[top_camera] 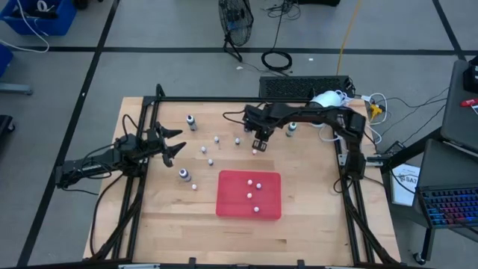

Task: Pick & Place food coloring
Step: Put the small black food coloring bottle into the red bin

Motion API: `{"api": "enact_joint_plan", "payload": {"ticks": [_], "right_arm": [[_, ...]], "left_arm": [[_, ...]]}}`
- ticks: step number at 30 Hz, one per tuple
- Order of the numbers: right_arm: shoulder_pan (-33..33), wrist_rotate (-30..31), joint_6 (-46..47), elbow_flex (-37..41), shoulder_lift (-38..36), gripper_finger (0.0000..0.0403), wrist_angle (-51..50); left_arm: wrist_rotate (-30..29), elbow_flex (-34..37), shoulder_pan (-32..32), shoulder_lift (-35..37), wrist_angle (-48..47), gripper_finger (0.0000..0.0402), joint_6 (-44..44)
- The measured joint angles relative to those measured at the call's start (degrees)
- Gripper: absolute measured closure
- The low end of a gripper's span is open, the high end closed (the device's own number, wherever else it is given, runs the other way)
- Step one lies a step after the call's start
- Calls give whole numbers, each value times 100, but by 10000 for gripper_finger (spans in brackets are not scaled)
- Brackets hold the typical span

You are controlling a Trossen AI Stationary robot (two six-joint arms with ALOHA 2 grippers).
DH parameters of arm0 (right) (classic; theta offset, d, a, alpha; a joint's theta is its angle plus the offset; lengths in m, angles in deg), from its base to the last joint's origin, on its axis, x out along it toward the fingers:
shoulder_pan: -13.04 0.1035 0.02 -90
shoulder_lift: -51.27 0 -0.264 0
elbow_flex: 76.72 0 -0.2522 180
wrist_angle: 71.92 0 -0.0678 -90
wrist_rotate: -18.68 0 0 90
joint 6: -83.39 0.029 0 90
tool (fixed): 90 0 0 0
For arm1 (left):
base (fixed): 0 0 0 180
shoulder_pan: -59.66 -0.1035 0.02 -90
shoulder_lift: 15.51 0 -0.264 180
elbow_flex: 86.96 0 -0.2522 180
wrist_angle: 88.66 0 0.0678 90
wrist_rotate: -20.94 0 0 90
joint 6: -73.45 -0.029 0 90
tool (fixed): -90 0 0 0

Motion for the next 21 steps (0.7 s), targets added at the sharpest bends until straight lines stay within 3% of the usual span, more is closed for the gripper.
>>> {"api": "enact_joint_plan", "payload": {"ticks": [9, 16, 21], "right_arm": [[1474, 11, 865, 0, -1070, 351, -153], [3139, 699, 1547, 12, -1118, 351, -90], [3905, 923, 1938, 179, -992, 351, 303]], "left_arm": [[-1, 0, -2, 0, 1, 133, 1], [0, 1, -1, 0, 1, 133, -1], [0, 2, -2, 2, -1, 133, -1]]}}
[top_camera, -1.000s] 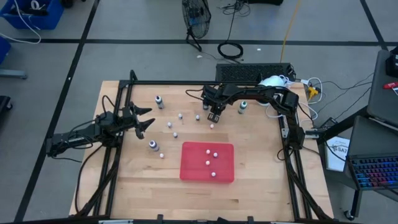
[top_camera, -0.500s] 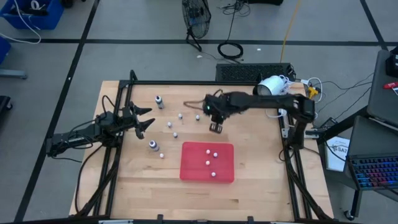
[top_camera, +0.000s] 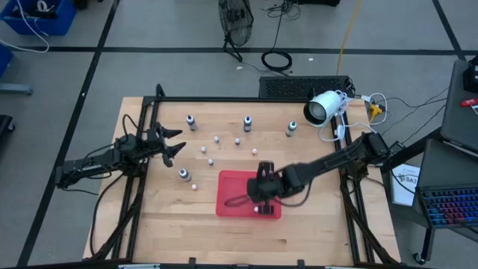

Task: Pick & Place food coloring
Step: Put the small black food coloring bottle into the red bin

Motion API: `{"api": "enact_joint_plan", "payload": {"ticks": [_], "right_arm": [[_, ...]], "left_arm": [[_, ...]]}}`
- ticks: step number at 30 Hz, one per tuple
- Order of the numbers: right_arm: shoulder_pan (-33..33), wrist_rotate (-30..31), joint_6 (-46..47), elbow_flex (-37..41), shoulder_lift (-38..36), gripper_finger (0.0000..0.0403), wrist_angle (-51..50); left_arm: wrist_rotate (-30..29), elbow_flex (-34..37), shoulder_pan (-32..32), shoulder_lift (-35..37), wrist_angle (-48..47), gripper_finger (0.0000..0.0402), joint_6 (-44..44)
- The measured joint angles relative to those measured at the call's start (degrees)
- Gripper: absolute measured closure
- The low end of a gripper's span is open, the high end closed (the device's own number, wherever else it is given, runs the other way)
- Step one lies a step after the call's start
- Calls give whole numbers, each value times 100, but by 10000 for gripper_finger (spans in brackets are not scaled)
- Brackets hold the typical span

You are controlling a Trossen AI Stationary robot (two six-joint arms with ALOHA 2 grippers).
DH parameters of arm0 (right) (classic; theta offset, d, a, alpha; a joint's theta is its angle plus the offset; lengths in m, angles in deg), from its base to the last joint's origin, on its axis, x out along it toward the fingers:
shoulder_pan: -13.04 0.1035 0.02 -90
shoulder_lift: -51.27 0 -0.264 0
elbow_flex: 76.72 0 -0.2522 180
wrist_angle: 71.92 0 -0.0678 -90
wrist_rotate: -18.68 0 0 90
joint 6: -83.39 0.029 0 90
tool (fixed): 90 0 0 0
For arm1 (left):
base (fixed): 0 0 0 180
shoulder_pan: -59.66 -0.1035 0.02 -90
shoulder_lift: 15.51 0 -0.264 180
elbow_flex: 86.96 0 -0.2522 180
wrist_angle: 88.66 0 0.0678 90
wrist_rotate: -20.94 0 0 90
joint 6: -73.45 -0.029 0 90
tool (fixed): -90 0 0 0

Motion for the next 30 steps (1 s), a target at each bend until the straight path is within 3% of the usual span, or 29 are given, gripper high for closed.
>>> {"api": "enact_joint_plan", "payload": {"ticks": [9, 15, 30], "right_arm": [[283, -43, 351, 405, 56, 351, 527], [277, -610, 255, 424, 527, 351, 768], [242, -626, 260, 429, 828, 351, 400]], "left_arm": [[0, 0, 2, -2, 1, 133, 1], [0, 0, 2, -1, 0, 133, 0], [0, 0, 2, -1, -1, 133, 0]]}}
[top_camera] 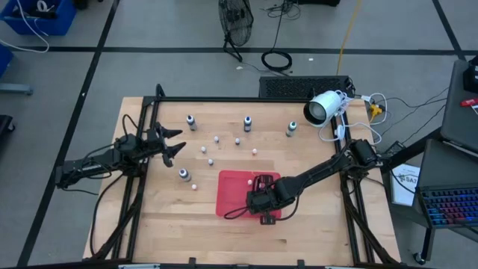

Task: Pick & Place food coloring
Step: Put the small black food coloring bottle into the red bin, then put the small orange food coloring bottle into the red bin

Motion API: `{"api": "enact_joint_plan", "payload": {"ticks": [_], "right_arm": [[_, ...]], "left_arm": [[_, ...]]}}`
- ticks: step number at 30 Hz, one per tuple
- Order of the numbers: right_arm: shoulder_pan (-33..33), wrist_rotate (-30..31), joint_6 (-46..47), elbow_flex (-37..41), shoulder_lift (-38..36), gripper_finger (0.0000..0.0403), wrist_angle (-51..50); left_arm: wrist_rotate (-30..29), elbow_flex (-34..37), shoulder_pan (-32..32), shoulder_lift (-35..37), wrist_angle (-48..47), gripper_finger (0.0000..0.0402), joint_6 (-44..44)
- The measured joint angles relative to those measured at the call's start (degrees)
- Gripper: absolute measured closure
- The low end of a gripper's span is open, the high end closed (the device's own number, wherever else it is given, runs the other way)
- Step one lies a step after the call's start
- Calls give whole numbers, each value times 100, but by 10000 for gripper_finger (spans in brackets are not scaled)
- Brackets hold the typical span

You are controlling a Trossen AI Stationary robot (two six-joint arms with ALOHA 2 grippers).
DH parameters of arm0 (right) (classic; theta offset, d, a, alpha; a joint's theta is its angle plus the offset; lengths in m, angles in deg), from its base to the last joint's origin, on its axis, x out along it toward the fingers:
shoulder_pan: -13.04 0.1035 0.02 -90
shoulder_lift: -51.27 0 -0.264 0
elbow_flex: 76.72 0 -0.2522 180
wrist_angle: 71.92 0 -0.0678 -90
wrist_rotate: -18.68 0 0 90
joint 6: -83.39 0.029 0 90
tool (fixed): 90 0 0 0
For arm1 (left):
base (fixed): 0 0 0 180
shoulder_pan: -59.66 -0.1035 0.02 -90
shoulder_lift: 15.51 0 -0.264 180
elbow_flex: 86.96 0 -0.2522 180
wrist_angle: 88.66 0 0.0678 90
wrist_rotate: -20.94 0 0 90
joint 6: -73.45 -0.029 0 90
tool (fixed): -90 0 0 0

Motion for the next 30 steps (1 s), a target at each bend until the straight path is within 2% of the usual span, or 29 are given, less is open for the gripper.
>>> {"api": "enact_joint_plan", "payload": {"ticks": [10, 16, 20, 23, 30], "right_arm": [[-103, -7, 14, 275, 0, 350, 23], [-95, -10, 115, 275, 0, 278, 84], [-94, -238, 261, 275, -12, 252, 90], [-94, -447, 371, 273, -77, 247, 113], [-163, -436, 326, 270, -527, 254, 206]], "left_arm": [[0, -2, 0, 0, 2, 133, 0], [0, 0, 0, -1, 3, 133, 0], [0, -1, 0, -1, 2, 133, 0], [0, -2, 0, 1, 3, 133, 0], [0, 0, -1, 1, 2, 133, 0]]}}
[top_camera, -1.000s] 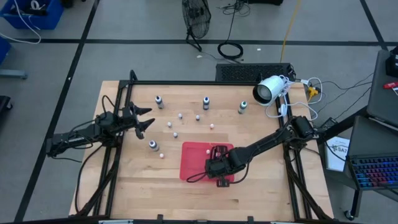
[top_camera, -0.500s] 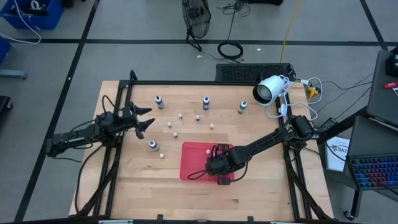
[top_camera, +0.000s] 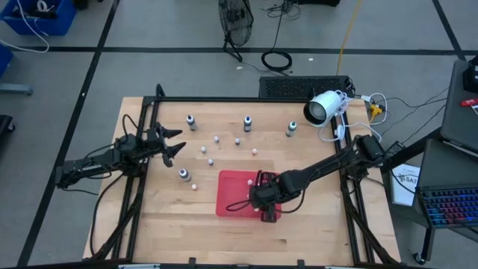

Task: Pick & Place food coloring
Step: Put the small orange food coloring bottle into the red bin

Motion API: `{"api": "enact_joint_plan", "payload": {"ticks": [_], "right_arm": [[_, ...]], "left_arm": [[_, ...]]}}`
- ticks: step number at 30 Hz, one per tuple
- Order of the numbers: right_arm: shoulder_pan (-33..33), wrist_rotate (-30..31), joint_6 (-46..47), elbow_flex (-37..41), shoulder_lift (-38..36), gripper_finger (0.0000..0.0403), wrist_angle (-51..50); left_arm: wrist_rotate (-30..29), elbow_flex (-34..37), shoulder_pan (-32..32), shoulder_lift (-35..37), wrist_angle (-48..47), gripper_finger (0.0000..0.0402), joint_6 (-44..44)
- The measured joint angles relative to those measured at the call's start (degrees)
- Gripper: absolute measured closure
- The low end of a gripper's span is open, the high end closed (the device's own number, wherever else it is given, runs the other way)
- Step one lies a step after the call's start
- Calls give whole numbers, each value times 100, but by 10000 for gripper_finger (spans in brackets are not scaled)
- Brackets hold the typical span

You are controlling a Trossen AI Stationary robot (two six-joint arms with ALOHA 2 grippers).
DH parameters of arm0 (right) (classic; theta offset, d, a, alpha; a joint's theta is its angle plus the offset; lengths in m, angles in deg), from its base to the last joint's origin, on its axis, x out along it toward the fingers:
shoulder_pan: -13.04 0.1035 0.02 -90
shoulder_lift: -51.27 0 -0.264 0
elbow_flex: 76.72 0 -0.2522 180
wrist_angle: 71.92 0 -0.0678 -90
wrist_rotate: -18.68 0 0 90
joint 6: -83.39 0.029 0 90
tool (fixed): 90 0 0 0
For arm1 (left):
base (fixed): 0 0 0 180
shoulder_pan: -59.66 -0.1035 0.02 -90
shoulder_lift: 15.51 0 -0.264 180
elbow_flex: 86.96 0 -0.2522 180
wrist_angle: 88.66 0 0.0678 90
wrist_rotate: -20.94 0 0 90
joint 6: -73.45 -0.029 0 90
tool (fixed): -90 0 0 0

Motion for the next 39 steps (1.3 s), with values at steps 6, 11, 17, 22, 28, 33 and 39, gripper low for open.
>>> {"api": "enact_joint_plan", "payload": {"ticks": [6, 11, 17, 22, 28, 33, 39], "right_arm": [[-456, 506, -195, -2, -517, 251, 279], [-1406, 129, -527, -180, -798, 239, 215], [-2336, 842, -1761, -873, -618, 227, -384], [-2808, 818, -2214, -938, -135, 213, -727], [-2984, 732, -2316, -931, 385, 190, -914], [-2970, 727, -2471, -933, 604, 181, -798], [-2975, 554, -2492, -931, 840, 182, -792]], "left_arm": [[0, -2, -1, 0, 2, 133, 0], [0, -2, 1, 0, 0, 133, 1], [0, -2, 1, 0, 2, 133, 0], [0, -2, 1, -2, 2, 133, 0], [0, -1, 1, 0, 2, 133, 0], [0, 0, 1, -2, 0, 133, 0], [0, 0, 1, -2, 2, 133, 0]]}}
